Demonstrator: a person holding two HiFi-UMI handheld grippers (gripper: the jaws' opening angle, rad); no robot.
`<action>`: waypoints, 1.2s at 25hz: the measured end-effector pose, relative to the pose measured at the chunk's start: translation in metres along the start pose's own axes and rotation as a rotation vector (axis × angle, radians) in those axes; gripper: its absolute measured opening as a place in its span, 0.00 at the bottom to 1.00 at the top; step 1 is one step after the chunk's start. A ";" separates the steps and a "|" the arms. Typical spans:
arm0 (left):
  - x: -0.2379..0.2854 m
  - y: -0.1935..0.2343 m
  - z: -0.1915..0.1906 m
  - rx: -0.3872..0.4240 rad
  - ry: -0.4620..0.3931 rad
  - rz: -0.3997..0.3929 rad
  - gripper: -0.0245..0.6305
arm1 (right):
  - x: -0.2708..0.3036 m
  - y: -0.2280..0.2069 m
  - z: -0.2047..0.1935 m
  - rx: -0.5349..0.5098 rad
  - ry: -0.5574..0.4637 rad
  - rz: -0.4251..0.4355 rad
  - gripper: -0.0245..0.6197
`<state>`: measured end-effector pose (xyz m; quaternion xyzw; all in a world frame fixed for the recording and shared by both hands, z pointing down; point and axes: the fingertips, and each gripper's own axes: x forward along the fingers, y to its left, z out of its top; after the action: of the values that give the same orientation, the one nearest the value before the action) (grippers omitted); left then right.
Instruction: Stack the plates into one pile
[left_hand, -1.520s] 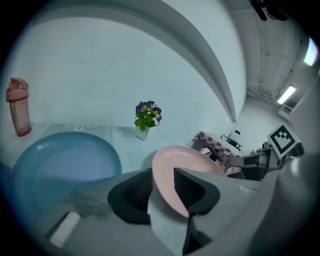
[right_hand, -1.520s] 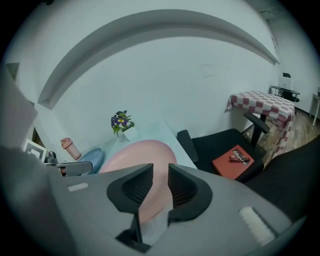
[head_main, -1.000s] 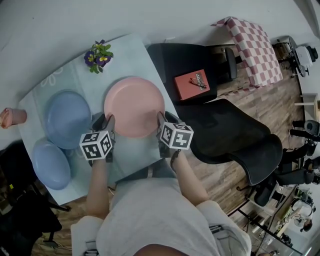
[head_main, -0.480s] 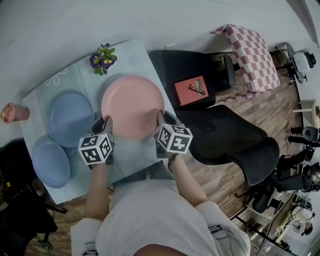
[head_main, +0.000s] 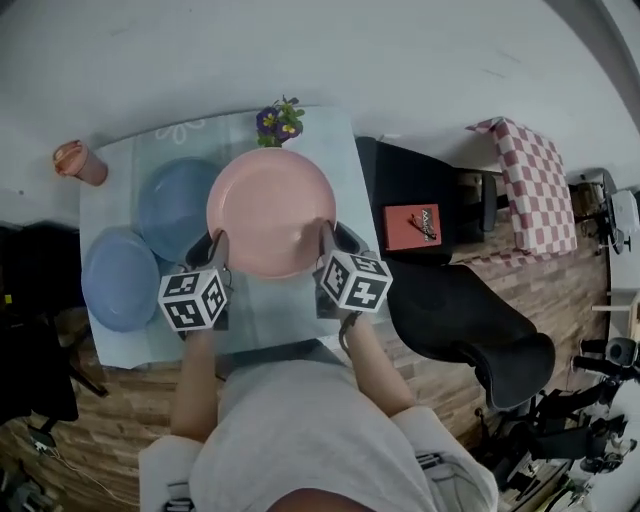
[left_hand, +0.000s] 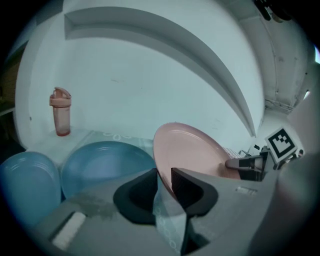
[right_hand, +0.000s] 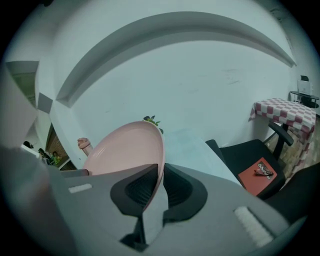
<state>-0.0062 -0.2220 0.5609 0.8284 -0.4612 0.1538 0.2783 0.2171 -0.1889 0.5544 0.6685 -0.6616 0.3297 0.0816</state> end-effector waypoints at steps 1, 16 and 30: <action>-0.007 0.007 0.001 -0.010 -0.011 0.019 0.18 | 0.003 0.009 0.001 -0.014 0.003 0.019 0.09; -0.093 0.087 -0.002 -0.133 -0.124 0.239 0.18 | 0.039 0.125 -0.007 -0.156 0.062 0.243 0.09; -0.105 0.131 0.016 -0.093 -0.112 0.342 0.21 | 0.075 0.181 0.006 -0.258 0.096 0.327 0.10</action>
<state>-0.1730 -0.2151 0.5364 0.7312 -0.6168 0.1309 0.2601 0.0424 -0.2750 0.5320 0.5199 -0.7932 0.2825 0.1436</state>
